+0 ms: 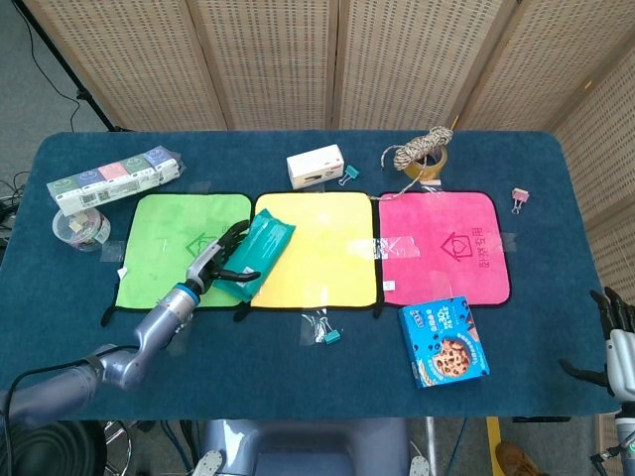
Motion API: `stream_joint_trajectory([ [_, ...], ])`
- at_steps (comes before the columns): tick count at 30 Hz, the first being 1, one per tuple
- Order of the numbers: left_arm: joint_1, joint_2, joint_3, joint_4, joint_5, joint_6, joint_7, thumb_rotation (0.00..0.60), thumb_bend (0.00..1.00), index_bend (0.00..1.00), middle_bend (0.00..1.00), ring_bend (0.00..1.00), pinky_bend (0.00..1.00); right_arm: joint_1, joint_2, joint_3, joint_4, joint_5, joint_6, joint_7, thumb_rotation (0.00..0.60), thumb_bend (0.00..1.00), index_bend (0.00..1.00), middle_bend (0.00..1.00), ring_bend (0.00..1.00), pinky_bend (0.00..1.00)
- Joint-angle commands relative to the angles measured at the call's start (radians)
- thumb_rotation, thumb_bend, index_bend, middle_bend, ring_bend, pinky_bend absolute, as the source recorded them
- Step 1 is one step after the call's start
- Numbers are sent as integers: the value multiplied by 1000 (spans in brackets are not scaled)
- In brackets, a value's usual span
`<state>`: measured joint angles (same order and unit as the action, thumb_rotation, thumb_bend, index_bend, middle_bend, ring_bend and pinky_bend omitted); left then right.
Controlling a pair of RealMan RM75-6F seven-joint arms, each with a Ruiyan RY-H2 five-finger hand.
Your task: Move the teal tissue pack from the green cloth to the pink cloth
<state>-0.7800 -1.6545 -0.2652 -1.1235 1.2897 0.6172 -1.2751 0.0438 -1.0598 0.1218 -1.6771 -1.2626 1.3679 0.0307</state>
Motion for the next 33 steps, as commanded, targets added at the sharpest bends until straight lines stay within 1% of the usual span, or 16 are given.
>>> stream_joint_trajectory([
  [1,-26,-16,-15,-4,-15,-27,33,600,0,0,0,0,0,1,0,0,1,4,-4,1,600,0,0,0,0,0],
  [8,-80,-60,-48,5,-57,-84,107,600,0,0,0,0,0,3,3,4,7,20,-12,7,600,0,0,0,0,0],
  [20,-158,-123,-111,25,-121,-134,226,600,0,0,0,0,0,2,5,8,16,40,-20,17,600,0,0,0,0,0],
  [25,-185,-148,-125,46,-154,-146,296,600,0,0,0,0,0,0,5,8,14,38,-15,16,600,0,0,0,0,0],
  [29,-180,-132,-138,13,-168,-140,329,600,0,0,0,0,0,-2,4,6,12,34,-10,12,600,0,0,0,0,0],
  [33,-146,-69,-133,-66,-143,-107,366,600,0,0,0,0,0,1,-3,2,13,30,-12,1,600,0,0,0,0,0],
])
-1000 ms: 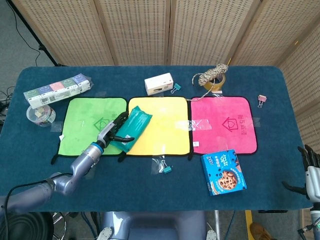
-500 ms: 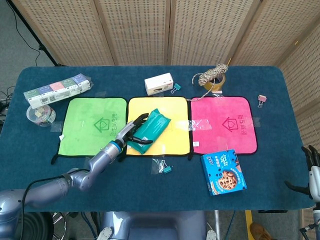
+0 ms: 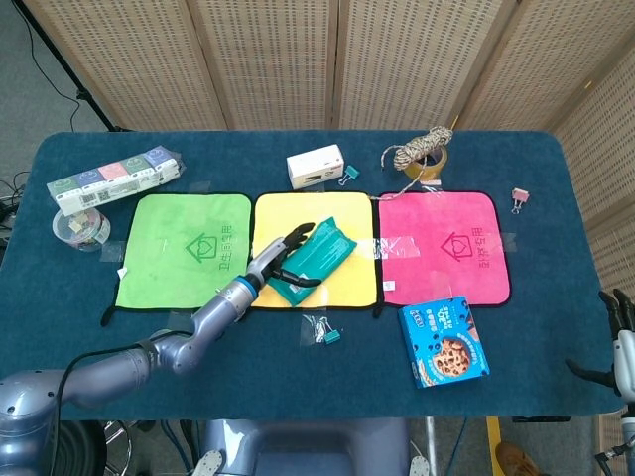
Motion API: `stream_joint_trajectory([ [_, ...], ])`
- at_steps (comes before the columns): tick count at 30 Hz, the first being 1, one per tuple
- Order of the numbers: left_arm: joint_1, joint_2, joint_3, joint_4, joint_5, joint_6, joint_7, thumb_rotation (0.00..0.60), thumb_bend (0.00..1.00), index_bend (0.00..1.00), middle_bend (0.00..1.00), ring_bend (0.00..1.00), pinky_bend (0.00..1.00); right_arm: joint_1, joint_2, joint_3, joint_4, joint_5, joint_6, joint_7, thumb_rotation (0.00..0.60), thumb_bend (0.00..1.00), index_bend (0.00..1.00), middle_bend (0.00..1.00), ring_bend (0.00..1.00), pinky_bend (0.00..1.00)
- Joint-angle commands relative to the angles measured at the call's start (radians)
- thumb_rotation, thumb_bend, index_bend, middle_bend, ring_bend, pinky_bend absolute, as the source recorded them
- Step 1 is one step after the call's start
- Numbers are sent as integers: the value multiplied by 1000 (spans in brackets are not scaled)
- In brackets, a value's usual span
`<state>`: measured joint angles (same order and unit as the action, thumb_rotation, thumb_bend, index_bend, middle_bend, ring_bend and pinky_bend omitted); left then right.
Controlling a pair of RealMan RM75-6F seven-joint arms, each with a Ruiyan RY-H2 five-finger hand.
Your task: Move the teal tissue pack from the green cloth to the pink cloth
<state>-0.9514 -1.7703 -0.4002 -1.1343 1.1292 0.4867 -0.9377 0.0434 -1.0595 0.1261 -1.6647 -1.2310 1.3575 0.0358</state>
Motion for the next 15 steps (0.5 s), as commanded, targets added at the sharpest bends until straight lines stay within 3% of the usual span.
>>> stream_joint_trajectory([
  [1,35,70,7,-77,31,31,41,600,0,0,0,0,0,3,-5,-4,1,-3,-3,-9,600,0,0,0,0,0],
  [9,177,356,93,-289,155,186,223,600,0,0,0,0,0,51,-36,-8,27,-59,-34,-58,600,0,0,0,0,0],
  [15,290,507,159,-372,181,342,412,600,0,0,0,0,0,125,-17,20,49,-90,-85,-101,600,0,0,0,0,0],
])
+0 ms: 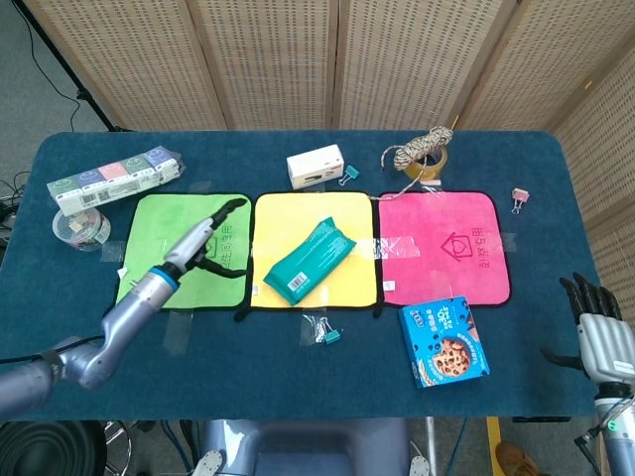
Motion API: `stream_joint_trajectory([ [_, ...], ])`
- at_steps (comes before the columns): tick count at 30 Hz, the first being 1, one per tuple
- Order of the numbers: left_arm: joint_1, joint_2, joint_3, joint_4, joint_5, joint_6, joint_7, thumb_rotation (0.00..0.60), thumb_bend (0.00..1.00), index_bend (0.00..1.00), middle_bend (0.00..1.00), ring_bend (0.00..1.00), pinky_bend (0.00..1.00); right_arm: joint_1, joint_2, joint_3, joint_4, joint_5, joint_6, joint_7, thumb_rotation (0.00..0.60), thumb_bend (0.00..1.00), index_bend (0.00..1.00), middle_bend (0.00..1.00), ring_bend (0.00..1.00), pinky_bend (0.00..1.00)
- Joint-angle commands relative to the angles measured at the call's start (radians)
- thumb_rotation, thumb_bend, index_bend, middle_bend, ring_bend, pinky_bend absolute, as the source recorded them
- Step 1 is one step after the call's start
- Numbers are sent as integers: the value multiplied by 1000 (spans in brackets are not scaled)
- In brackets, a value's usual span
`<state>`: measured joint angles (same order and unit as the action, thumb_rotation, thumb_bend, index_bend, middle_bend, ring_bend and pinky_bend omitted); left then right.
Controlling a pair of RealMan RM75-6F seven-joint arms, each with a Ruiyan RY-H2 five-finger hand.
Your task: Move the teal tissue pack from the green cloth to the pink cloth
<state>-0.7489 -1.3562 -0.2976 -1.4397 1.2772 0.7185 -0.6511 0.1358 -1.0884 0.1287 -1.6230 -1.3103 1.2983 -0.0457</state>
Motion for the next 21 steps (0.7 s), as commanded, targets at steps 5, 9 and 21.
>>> stream_joint_trajectory([
  [5,180,166,102,-103,24,238,267,600,0,0,0,0,0,109,49,54,3,-19,-92,-36,600,0,0,0,0,0],
  [9,235,209,133,-126,-1,297,368,600,0,0,0,0,0,166,66,71,-4,-40,-142,-40,600,0,0,0,0,0],
  [21,439,311,191,-330,-115,583,690,600,0,0,0,0,0,459,53,121,-60,-213,-383,46,600,0,0,0,0,0],
])
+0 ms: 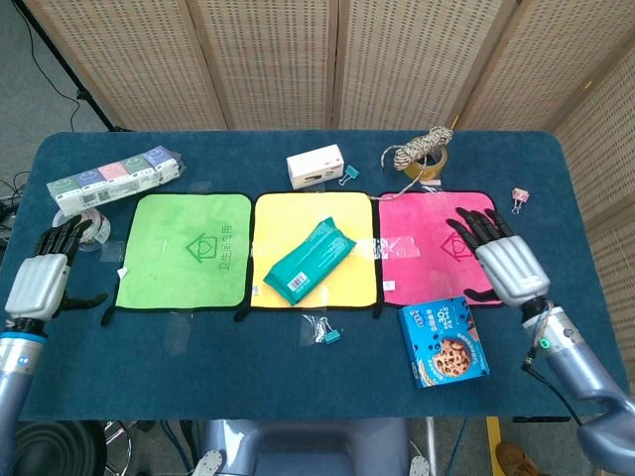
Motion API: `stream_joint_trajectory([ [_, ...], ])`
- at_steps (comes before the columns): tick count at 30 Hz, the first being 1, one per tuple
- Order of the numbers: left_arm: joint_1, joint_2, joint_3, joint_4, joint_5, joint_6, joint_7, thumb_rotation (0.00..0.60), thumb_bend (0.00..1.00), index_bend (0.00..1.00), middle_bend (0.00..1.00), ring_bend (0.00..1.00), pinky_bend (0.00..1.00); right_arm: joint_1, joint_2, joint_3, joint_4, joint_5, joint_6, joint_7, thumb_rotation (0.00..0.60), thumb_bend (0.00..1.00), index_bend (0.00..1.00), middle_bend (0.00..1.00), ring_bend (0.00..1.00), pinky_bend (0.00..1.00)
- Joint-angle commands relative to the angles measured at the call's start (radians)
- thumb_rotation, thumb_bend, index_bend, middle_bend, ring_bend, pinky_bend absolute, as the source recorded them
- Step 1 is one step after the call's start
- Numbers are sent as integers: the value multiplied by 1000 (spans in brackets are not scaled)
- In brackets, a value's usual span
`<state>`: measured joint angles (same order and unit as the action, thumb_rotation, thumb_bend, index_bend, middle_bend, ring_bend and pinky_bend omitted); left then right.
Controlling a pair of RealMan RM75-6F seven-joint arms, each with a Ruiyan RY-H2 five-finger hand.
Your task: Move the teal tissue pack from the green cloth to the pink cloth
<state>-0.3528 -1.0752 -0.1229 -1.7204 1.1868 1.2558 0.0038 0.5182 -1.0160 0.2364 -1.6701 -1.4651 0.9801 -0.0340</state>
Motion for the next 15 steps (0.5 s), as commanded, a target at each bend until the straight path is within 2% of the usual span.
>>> stream_joint_trajectory([
  [1,53,41,20,-64,-20,59,41,600,0,0,0,0,0,108,-31,15,-14,-77,-91,40,600,0,0,0,0,0],
  [7,99,82,28,-127,-6,123,76,600,0,0,0,0,0,269,-108,21,-17,-123,-228,73,600,0,0,0,0,0],
  [9,112,95,32,-153,-9,137,103,600,0,0,0,0,0,354,-175,35,-5,-120,-294,63,600,0,0,0,0,0],
  [12,120,104,33,-172,-13,143,125,600,0,0,0,0,0,420,-246,46,33,-90,-343,48,600,0,0,0,0,0],
  [15,128,110,31,-183,-10,150,134,600,0,0,0,0,0,501,-345,56,114,-44,-404,31,600,0,0,0,0,0],
])
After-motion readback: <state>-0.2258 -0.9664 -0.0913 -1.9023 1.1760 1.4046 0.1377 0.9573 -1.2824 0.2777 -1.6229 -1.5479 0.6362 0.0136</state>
